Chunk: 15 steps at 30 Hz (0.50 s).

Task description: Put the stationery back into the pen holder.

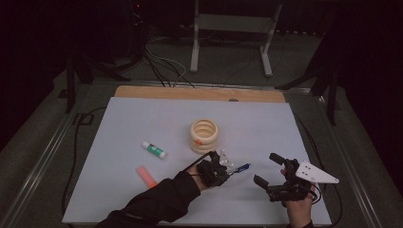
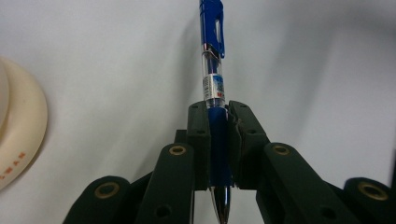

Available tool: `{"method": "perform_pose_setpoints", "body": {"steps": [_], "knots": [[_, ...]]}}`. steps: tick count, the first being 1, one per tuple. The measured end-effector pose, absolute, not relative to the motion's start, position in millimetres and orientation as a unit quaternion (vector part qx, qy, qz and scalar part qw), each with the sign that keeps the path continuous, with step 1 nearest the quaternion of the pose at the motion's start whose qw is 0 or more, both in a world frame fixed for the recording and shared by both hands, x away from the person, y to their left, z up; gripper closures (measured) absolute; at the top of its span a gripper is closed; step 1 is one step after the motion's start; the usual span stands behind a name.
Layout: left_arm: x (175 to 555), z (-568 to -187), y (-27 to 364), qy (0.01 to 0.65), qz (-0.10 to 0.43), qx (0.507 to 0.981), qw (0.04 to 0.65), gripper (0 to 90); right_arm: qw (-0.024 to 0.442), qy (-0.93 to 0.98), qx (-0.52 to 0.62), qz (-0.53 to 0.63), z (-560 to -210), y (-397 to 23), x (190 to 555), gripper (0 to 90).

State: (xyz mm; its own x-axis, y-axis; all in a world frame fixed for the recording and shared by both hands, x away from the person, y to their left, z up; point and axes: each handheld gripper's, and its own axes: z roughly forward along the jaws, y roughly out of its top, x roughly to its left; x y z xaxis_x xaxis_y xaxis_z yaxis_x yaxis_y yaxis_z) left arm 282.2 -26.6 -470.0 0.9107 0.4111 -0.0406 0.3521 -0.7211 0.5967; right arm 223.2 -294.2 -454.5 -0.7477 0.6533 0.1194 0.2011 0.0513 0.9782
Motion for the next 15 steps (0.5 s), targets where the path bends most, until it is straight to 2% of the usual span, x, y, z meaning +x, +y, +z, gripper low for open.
{"method": "perform_pose_setpoints", "body": {"steps": [15], "knots": [[280.6, -457.8, 16.9, 0.190, 0.033, 0.930, 0.313, 81.0, 0.191, 0.742, 0.258, 0.588, -448.7, -272.2, 227.9, 0.0]]}}
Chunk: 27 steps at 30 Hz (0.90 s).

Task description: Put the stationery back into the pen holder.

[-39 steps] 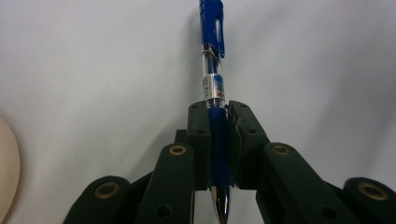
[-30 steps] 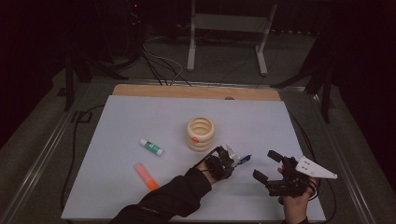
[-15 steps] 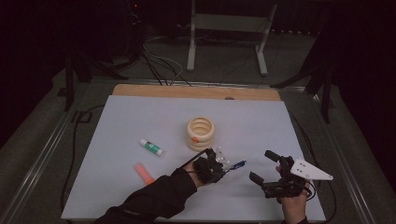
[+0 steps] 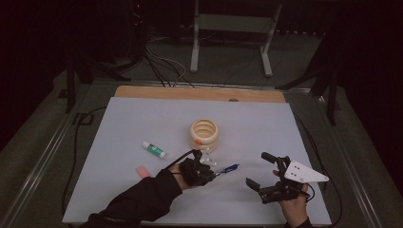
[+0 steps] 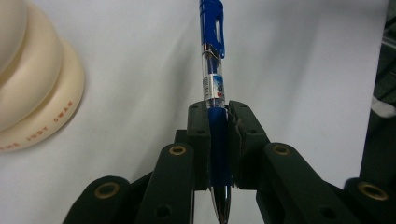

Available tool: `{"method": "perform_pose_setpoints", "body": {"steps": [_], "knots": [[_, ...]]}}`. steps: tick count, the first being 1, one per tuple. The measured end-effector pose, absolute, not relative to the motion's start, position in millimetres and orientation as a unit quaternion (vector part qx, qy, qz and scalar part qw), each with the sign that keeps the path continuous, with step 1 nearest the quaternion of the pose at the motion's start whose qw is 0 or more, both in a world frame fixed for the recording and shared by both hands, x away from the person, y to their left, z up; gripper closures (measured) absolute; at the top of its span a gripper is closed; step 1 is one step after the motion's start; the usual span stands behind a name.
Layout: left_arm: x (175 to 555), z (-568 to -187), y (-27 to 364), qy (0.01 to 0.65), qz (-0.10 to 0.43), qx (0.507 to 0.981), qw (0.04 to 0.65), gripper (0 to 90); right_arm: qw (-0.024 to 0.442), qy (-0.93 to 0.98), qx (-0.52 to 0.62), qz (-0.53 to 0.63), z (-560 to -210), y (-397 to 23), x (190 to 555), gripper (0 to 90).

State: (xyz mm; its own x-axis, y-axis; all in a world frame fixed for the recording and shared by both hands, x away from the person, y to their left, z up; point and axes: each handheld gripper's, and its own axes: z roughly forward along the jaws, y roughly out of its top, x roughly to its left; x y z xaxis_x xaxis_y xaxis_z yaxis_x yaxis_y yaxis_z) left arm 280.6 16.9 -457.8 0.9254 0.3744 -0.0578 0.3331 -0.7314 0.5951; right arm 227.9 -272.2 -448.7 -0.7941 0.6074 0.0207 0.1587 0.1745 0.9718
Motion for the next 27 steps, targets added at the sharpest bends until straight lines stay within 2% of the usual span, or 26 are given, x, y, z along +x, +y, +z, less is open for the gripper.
{"method": "perform_pose_setpoints", "body": {"steps": [5, 15, 24, 27], "knots": [[280.7, -457.7, 23.2, 0.181, 0.027, 0.934, 0.308, 81.0, 0.191, 0.765, 0.245, 0.564, -446.0, -262.7, 232.3, 0.0], [286.5, -456.6, 32.6, 0.184, 0.006, 0.936, 0.301, 81.0, 0.260, 0.809, 0.202, 0.486, -439.3, -238.2, 229.5, 0.0], [293.5, -454.7, 30.2, 0.186, 0.003, 0.937, 0.295, 81.0, 0.312, 0.847, 0.142, 0.407, -450.4, -212.7, 221.1, 0.1], [295.8, -454.6, 28.2, 0.188, 0.003, 0.936, 0.296, 80.9, 0.338, 0.853, 0.122, 0.379, -455.9, -204.3, 218.4, 7.0]]}}
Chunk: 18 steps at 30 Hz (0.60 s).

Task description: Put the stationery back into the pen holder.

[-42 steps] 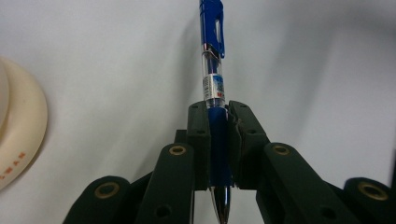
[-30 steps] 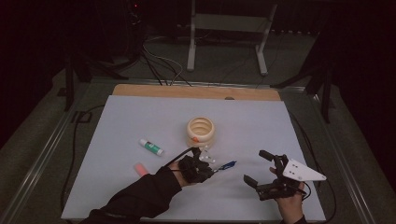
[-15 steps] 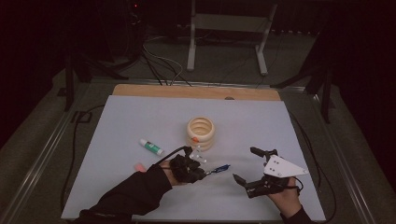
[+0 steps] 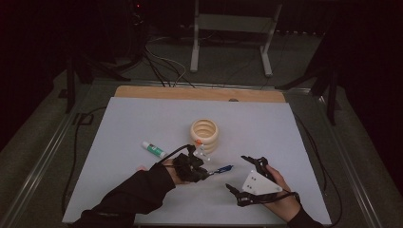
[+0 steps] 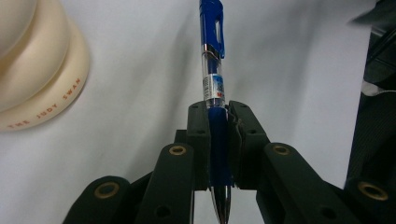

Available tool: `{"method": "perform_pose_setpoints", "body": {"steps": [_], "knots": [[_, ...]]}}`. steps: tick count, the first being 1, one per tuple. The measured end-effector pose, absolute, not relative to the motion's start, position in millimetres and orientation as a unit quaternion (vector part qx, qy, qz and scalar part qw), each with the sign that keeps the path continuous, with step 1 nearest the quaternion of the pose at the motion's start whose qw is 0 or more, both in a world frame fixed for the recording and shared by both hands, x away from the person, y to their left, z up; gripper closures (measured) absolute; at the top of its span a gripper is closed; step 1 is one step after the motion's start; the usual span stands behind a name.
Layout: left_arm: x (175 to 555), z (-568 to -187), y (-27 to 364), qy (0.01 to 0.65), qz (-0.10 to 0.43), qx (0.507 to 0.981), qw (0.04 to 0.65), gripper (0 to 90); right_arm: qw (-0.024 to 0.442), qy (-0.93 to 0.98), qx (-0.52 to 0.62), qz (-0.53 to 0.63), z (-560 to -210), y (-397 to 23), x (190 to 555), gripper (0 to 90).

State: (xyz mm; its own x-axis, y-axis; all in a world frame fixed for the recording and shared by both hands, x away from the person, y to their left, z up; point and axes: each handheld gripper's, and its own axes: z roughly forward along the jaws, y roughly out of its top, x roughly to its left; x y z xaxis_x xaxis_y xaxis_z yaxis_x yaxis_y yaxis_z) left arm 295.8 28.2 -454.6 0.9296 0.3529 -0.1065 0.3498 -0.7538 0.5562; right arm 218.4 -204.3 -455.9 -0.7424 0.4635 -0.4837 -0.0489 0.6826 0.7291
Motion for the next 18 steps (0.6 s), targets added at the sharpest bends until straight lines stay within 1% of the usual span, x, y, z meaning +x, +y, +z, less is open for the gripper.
{"method": "perform_pose_setpoints", "body": {"steps": [1, 2, 3, 5, 6, 8, 10, 13, 18], "knots": [[296.5, -454.4, 27.4, 0.191, 0.001, 0.936, 0.297, 80.9, 0.348, 0.855, 0.111, 0.368, -458.0, -201.2, 217.2, 8.7], [297.2, -454.3, 26.8, 0.190, -0.001, 0.936, 0.297, 81.0, 0.354, 0.857, 0.101, 0.362, -460.0, -198.5, 216.0, 12.3], [297.6, -453.9, 26.1, 0.190, 0.002, 0.936, 0.297, 81.0, 0.359, 0.858, 0.094, 0.354, -461.2, -196.2, 214.9, 17.6], [298.4, -453.1, 24.7, 0.192, 0.001, 0.935, 0.298, 80.9, 0.378, 0.861, 0.078, 0.332, -463.6, -192.0, 213.2, 24.6], [298.2, -452.8, 23.9, 0.193, 0.004, 0.935, 0.298, 80.9, 0.383, 0.863, 0.072, 0.323, -464.5, -190.3, 212.6, 30.7], [298.7, -452.2, 22.6, 0.192, 0.002, 0.935, 0.298, 80.9, 0.392, 0.866, 0.061, 0.303, -466.3, -187.6, 212.6, 34.9], [298.6, -451.4, 21.0, 0.193, 0.002, 0.935, 0.297, 80.9, 0.398, 0.870, 0.052, 0.287, -469.2, -184.8, 212.1, 41.7], [298.4, -450.1, 18.3, 0.189, 0.004, 0.936, 0.296, 80.9, 0.404, 0.876, 0.034, 0.263, -473.6, -181.2, 210.9, 47.6], [297.7, -448.7, 13.3, 0.187, 0.001, 0.937, 0.297, 80.9, 0.428, 0.878, -0.001, 0.214, -479.4, -173.4, 209.3, 54.6]]}}
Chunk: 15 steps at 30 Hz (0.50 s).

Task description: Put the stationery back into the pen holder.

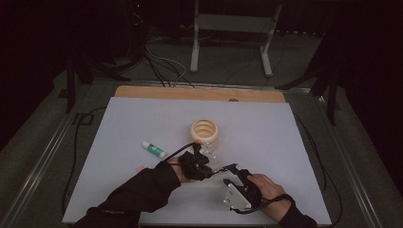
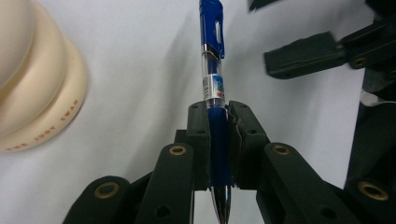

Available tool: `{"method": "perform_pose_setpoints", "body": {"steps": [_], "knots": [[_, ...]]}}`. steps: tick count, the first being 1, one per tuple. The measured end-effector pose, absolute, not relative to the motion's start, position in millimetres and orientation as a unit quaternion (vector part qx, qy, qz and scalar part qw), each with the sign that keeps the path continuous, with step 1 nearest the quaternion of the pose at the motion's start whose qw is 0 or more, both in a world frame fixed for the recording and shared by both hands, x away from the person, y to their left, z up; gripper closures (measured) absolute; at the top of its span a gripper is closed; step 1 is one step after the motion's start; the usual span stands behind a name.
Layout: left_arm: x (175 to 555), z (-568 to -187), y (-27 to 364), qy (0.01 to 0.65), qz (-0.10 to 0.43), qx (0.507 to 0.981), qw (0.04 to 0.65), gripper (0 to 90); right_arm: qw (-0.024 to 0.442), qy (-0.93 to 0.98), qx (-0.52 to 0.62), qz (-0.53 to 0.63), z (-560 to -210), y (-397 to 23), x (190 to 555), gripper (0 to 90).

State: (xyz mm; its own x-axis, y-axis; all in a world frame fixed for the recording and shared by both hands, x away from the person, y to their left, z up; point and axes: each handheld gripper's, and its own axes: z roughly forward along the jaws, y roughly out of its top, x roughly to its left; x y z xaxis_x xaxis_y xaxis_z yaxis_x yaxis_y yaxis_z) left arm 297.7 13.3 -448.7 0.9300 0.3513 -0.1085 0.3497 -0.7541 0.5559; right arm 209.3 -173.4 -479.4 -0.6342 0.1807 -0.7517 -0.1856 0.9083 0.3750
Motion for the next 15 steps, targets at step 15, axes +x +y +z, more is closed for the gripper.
{"method": "perform_pose_setpoints", "body": {"steps": [15], "knots": [[296.0, -447.0, 2.0, 0.183, -0.009, 0.937, 0.299, 80.9, 0.496, 0.859, -0.085, 0.098, -499.7, -147.6, 207.8, 71.1]]}}
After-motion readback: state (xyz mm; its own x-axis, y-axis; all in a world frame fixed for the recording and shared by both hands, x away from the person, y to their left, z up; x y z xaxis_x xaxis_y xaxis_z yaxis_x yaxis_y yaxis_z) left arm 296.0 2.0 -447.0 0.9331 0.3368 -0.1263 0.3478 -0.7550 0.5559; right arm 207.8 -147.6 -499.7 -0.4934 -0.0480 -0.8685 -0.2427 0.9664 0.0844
